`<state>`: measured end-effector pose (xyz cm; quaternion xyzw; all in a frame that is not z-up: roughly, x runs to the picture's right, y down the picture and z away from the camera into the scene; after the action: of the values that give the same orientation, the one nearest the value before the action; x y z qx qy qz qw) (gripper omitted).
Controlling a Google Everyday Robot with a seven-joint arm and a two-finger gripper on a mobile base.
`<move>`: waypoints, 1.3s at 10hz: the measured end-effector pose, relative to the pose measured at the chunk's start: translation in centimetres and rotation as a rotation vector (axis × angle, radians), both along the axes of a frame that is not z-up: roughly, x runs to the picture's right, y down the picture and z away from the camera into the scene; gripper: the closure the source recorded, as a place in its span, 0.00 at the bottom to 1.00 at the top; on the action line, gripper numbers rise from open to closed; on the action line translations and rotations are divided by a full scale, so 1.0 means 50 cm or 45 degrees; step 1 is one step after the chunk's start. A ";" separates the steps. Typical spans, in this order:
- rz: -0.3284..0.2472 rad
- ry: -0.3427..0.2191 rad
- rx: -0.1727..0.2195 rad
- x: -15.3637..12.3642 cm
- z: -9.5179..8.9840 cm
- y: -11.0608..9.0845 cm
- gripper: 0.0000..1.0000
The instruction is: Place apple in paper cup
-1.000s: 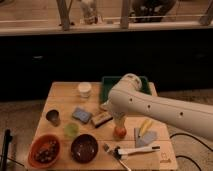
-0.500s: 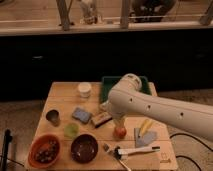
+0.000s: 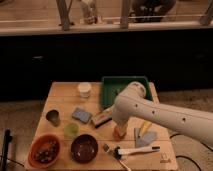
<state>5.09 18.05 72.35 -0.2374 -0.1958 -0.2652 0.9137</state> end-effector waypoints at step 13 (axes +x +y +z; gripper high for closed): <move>-0.009 -0.094 -0.145 0.054 0.132 0.109 0.20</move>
<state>7.78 23.52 78.95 -0.2799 -0.2432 -0.2656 0.8899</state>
